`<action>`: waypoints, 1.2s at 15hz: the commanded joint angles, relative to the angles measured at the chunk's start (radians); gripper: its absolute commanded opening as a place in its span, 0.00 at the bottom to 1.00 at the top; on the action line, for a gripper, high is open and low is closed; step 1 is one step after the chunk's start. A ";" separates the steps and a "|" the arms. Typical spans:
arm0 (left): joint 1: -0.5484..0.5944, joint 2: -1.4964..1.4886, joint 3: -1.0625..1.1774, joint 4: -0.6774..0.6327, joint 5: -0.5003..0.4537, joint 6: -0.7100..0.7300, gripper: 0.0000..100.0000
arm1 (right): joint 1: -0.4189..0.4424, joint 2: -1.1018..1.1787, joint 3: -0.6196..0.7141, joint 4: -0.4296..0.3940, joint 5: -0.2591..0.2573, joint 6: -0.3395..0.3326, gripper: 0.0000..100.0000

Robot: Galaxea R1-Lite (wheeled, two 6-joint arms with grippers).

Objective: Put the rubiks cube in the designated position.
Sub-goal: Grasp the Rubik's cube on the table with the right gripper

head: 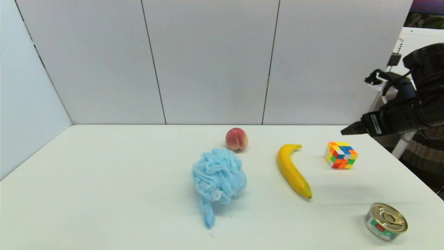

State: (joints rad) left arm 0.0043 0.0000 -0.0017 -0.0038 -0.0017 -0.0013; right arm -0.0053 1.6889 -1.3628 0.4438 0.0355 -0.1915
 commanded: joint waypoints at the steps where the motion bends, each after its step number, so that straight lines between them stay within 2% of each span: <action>1: 0.000 0.002 0.000 -0.002 0.000 0.000 1.00 | 0.004 0.135 -0.012 0.036 0.001 -0.002 1.00; 6: 0.000 0.002 0.000 -0.002 0.000 0.000 1.00 | -0.001 0.252 -0.099 0.036 -0.005 0.004 1.00; 9: 0.000 0.002 0.000 0.001 0.000 0.000 1.00 | -0.007 0.281 -0.104 0.042 -0.005 0.006 1.00; 12: 0.000 0.002 0.000 -0.002 0.000 0.000 1.00 | -0.015 0.298 -0.104 0.085 -0.006 0.007 1.00; 18: 0.000 0.002 0.000 -0.002 0.000 0.000 1.00 | -0.021 0.354 -0.145 0.087 -0.006 0.006 1.00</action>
State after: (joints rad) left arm 0.0043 0.0000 -0.0017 -0.0038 -0.0017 -0.0013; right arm -0.0257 2.0209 -1.4898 0.5272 0.0283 -0.1840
